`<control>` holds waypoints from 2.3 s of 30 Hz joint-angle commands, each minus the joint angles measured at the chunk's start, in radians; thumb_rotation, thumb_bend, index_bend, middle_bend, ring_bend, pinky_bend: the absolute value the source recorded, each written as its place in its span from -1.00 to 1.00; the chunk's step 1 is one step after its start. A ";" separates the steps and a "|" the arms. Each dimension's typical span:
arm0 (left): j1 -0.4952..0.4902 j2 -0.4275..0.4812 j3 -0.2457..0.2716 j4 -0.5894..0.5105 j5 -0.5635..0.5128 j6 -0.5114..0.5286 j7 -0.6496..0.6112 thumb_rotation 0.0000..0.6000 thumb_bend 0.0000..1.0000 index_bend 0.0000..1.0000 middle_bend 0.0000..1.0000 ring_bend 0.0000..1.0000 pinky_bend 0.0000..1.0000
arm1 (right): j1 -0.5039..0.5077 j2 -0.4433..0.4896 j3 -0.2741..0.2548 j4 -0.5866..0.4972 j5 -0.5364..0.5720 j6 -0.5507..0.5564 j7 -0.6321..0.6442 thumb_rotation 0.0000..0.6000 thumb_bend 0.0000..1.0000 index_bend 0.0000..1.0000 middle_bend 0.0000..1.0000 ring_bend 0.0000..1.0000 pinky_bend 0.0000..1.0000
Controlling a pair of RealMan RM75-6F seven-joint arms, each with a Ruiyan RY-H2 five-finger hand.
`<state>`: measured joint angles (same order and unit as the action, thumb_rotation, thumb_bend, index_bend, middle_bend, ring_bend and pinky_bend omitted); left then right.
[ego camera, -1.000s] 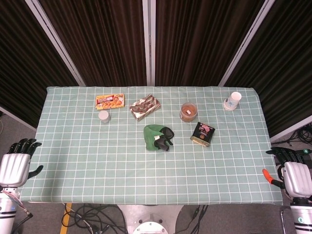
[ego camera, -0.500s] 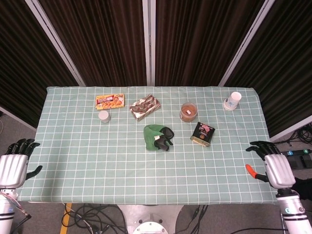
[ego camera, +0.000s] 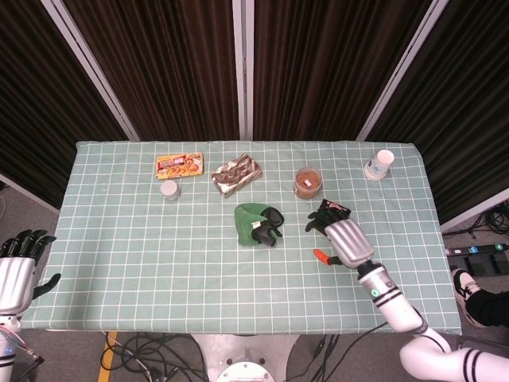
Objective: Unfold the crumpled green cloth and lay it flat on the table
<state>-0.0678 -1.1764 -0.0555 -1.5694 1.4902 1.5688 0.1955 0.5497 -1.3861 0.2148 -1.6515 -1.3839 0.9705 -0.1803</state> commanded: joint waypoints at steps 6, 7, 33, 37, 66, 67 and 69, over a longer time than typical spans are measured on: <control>0.004 0.008 -0.004 0.003 -0.007 0.000 -0.005 1.00 -0.93 -0.47 -0.51 -0.66 -0.53 | 0.195 -0.255 0.082 0.258 0.120 -0.110 -0.081 1.00 -0.61 -0.24 -0.58 -0.75 -0.70; 0.005 0.009 -0.005 0.004 -0.009 0.000 -0.005 1.00 -0.93 -0.47 -0.51 -0.66 -0.53 | 0.217 -0.283 0.089 0.293 0.131 -0.119 -0.085 1.00 -0.61 -0.24 -0.58 -0.76 -0.70; -0.087 0.019 -0.081 -0.035 -0.009 -0.088 -0.210 1.00 -0.93 -0.43 -0.51 -0.66 -0.45 | 0.459 -0.514 0.179 0.621 0.211 -0.135 -0.103 1.00 -0.06 0.67 -0.33 -0.63 -0.61; -0.164 -0.006 -0.135 -0.048 -0.035 -0.158 -0.282 1.00 -0.93 -0.37 -0.51 -0.66 -0.44 | 0.491 -0.475 0.227 0.543 0.249 -0.114 -0.170 1.00 -0.05 0.68 -0.33 -0.63 -0.61; -0.562 -0.407 -0.246 0.149 -0.466 -0.566 -0.087 0.11 -1.00 -0.30 -0.51 -0.66 -0.33 | 0.720 -0.491 0.313 0.499 0.618 0.031 -0.629 1.00 -0.05 0.68 -0.38 -0.68 -0.61; -0.568 -0.418 -0.244 0.162 -0.470 -0.564 -0.074 0.11 -1.00 -0.30 -0.51 -0.66 -0.33 | 0.724 -0.494 0.314 0.504 0.623 0.030 -0.626 1.00 -0.05 0.68 -0.38 -0.68 -0.61; -0.578 -0.438 -0.239 0.185 -0.478 -0.562 -0.049 0.12 -1.00 -0.30 -0.51 -0.66 -0.33 | 0.730 -0.498 0.317 0.509 0.630 0.031 -0.618 1.00 -0.05 0.68 -0.38 -0.68 -0.61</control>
<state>-0.6336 -1.5967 -0.2997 -1.4037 1.0212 1.0039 0.1269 1.2781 -1.8827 0.5306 -1.1436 -0.7550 1.0010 -0.8002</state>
